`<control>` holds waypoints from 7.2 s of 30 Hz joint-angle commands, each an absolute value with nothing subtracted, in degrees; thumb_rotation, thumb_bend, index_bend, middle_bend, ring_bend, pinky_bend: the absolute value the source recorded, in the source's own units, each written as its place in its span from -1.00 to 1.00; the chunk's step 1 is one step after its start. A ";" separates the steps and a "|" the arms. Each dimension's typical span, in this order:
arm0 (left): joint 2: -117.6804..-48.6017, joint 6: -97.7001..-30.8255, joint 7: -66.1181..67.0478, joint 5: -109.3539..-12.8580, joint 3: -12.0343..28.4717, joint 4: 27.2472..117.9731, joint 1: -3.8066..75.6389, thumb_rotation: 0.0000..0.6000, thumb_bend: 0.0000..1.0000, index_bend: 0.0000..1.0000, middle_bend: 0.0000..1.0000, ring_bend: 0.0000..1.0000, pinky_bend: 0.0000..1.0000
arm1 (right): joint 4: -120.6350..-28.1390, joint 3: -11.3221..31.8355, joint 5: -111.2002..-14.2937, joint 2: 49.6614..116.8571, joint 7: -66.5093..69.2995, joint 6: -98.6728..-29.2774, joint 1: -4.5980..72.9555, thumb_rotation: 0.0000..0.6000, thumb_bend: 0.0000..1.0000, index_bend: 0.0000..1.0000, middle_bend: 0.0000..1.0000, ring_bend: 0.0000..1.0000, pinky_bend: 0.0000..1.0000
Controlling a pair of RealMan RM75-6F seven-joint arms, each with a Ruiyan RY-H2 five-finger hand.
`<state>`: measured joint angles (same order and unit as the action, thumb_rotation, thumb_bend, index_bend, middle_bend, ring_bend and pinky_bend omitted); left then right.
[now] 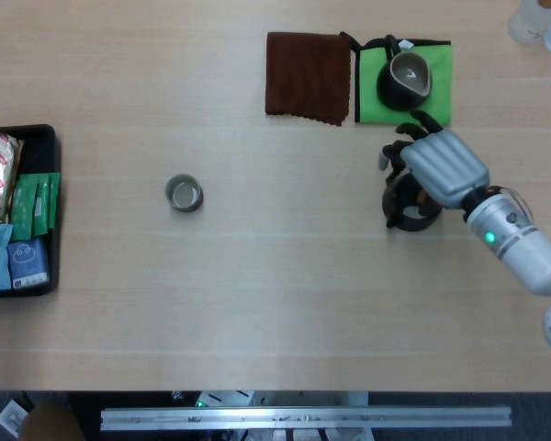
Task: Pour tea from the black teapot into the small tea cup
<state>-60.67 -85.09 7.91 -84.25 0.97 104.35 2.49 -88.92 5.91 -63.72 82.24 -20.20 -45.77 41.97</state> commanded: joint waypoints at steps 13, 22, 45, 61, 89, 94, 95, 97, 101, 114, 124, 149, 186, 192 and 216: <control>-60.39 -85.38 7.14 -84.56 0.69 103.93 2.20 1.00 -0.41 -0.46 -0.48 -0.56 -0.55 | -99.28 1.27 -70.13 74.10 -19.81 -50.89 38.03 1.00 -1.00 -0.27 -0.08 -0.63 -0.98; -60.06 -85.64 6.11 -84.95 0.42 103.65 1.90 1.00 -0.40 -0.46 -0.48 -0.56 -0.55 | -105.09 -2.02 -72.08 68.65 -22.52 -53.40 35.36 1.00 -1.00 -0.27 -0.08 -0.48 -0.98; -59.53 -86.73 5.67 -85.51 0.24 103.94 1.13 1.00 -0.40 -0.46 -0.48 -0.56 -0.55 | -96.20 -2.63 -75.55 73.37 -17.33 -52.76 33.40 1.00 -1.00 -0.12 -0.08 -0.29 -0.98; -59.56 -86.59 5.29 -85.37 0.17 103.48 0.95 1.00 -0.40 -0.46 -0.48 -0.56 -0.55 | -93.42 -2.58 -75.39 75.26 -16.96 -51.08 33.26 1.00 -1.00 -0.05 -0.08 -0.21 -0.98; -59.54 -86.41 4.82 -85.65 -0.06 103.10 0.78 1.00 -0.40 -0.46 -0.48 -0.56 -0.55 | -92.51 -4.58 -74.72 75.23 -19.78 -48.17 32.97 1.00 -1.00 0.04 0.00 -0.14 -0.98; -59.52 -86.28 4.74 -85.64 -0.10 102.99 0.79 1.00 -0.40 -0.46 -0.48 -0.56 -0.55 | -92.70 -4.98 -74.53 75.10 -20.44 -47.68 32.95 1.00 -1.00 0.05 0.01 -0.13 -0.98; -59.53 -86.27 4.72 -85.61 -0.06 102.97 0.81 1.00 -0.41 -0.46 -0.48 -0.56 -0.55 | -92.74 -5.07 -74.52 75.08 -20.63 -47.64 32.93 1.00 -1.00 0.06 0.02 -0.13 -0.98; -59.54 -86.22 4.67 -85.60 -0.04 102.91 0.84 1.00 -0.40 -0.46 -0.48 -0.56 -0.55 | -92.84 -5.13 -74.51 75.06 -20.87 -47.60 32.93 1.00 -1.00 0.09 0.04 -0.11 -0.98; -59.54 -86.14 4.62 -85.54 0.02 102.80 0.90 1.00 -0.40 -0.46 -0.48 -0.56 -0.55 | -92.91 -4.92 -74.34 75.33 -21.11 -47.60 32.99 1.00 -1.00 0.20 0.15 0.01 -0.98; -59.34 -86.01 4.45 -84.95 0.07 102.55 0.77 1.00 -0.41 -0.46 -0.48 -0.56 -0.55 | -92.00 -2.34 -70.74 77.52 -20.69 -45.94 34.59 1.00 -1.00 0.68 0.69 0.53 -0.98; -59.09 -85.93 4.59 -84.80 0.10 102.87 0.76 1.00 -0.41 -0.46 -0.48 -0.56 -0.55 | -90.97 -0.72 -69.85 78.90 -18.57 -46.14 35.25 1.00 -1.00 0.93 0.87 0.71 -0.86; -59.24 -85.68 7.06 -85.39 0.00 104.85 1.14 1.00 -0.40 -0.44 -0.48 -0.56 -0.56 | -90.73 1.30 -76.67 75.12 -1.34 -49.64 33.29 0.15 -1.00 1.00 0.96 0.84 -0.80; -58.64 -86.62 6.23 -87.17 -0.56 104.76 0.74 1.00 -0.40 -0.44 -0.48 -0.56 -0.56 | -99.32 4.01 -76.14 71.16 -11.41 -58.03 31.50 0.17 -0.06 1.00 1.00 0.96 -0.79; -58.69 -86.69 6.02 -87.35 -0.49 104.55 0.81 1.00 -0.40 -0.44 -0.49 -0.56 -0.56 | -99.92 4.22 -75.68 70.87 -12.51 -58.45 31.40 0.21 -0.06 1.00 1.00 0.96 -0.79; -58.67 -78.05 6.02 -89.99 0.06 104.80 7.44 1.00 -0.40 -0.49 -0.50 -0.56 -0.56 | -101.98 4.81 -75.43 68.09 -14.88 -60.85 30.39 0.50 -0.05 1.00 1.00 0.95 -0.79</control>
